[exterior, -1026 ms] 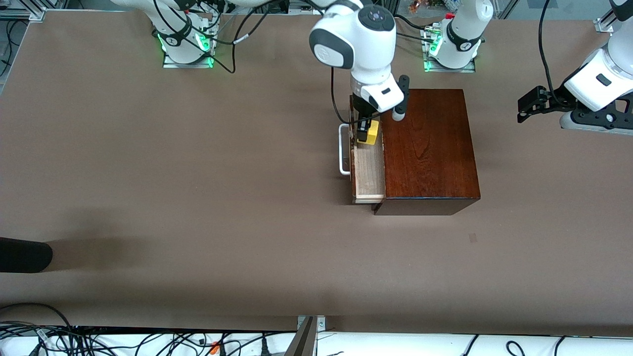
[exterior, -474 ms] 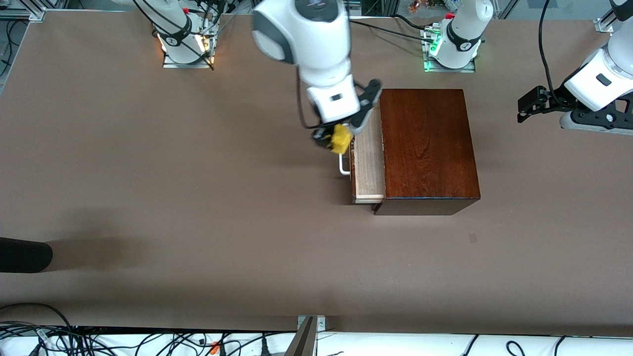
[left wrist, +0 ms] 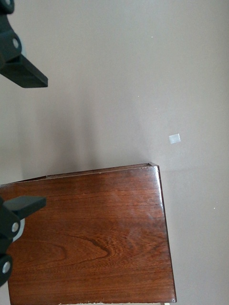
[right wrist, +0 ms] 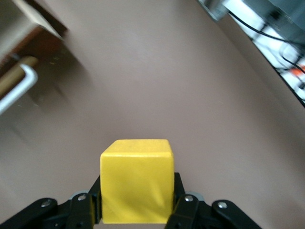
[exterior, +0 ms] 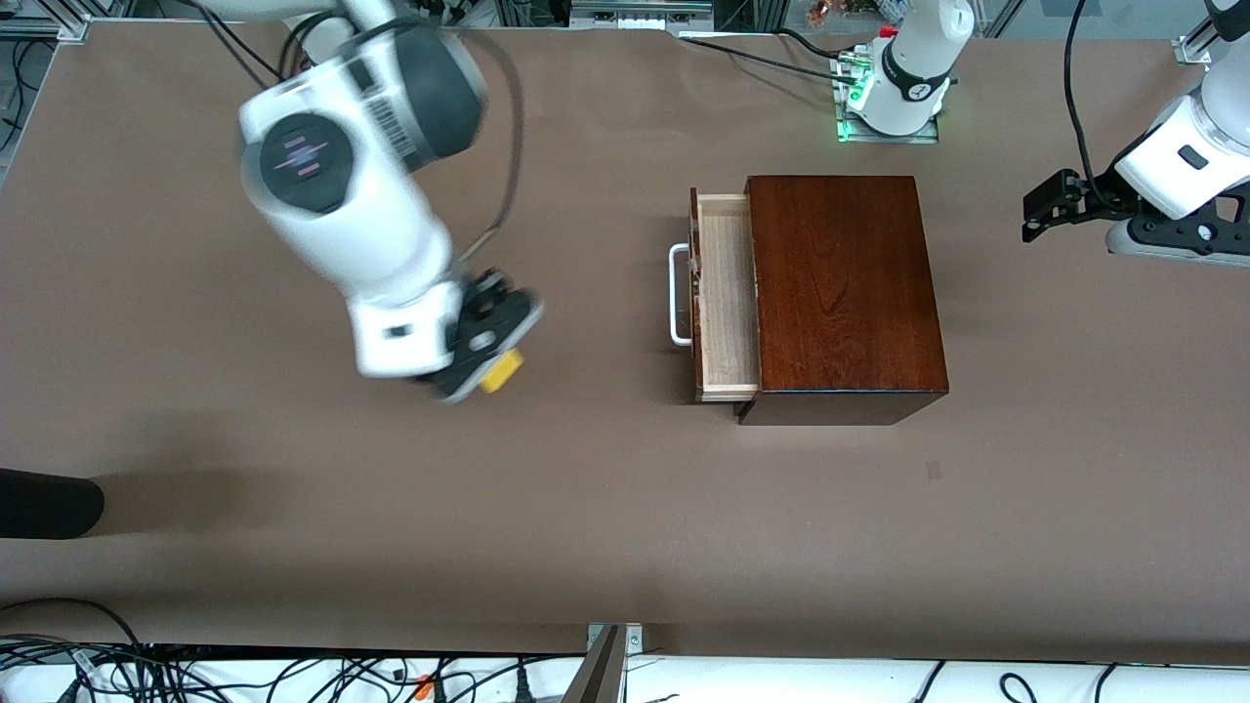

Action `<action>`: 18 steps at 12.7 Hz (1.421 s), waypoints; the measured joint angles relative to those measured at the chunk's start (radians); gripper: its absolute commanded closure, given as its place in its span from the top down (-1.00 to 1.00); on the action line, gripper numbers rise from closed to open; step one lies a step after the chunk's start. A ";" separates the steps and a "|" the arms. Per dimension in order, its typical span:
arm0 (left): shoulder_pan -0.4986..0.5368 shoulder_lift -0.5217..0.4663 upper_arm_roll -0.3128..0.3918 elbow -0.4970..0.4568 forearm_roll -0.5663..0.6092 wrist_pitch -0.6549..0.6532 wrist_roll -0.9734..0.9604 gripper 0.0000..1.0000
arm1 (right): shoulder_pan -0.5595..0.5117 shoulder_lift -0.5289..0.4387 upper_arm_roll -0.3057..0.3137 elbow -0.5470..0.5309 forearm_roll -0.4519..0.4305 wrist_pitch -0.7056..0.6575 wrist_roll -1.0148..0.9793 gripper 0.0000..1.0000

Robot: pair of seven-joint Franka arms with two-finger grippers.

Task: Open drawer, take yellow block, close drawer
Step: 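Carry the cube with the right gripper while the left gripper reaches the drawer, then close the drawer with the left gripper while the right gripper lowers the cube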

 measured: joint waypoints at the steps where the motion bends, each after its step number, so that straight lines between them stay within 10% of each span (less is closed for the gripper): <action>1: 0.000 0.000 0.000 0.000 0.000 0.000 0.000 1.00 | -0.039 0.000 0.001 -0.002 0.008 -0.004 -0.008 -0.90; 5: 0.000 0.000 0.000 0.001 0.000 0.000 0.000 1.00 | -0.147 0.001 -0.003 -0.071 0.021 -0.017 -0.008 -0.90; 9: -0.005 0.001 -0.052 0.003 -0.026 -0.060 0.009 1.00 | -0.208 -0.057 -0.091 -0.362 0.049 0.111 0.010 -0.90; 16: -0.078 0.242 -0.446 0.088 -0.098 -0.023 0.040 0.96 | -0.215 -0.131 -0.132 -0.818 0.053 0.492 0.206 -0.90; 18: -0.139 0.364 -0.462 0.156 -0.098 0.064 0.144 -0.06 | -0.215 -0.131 -0.132 -0.883 0.053 0.560 0.276 -0.87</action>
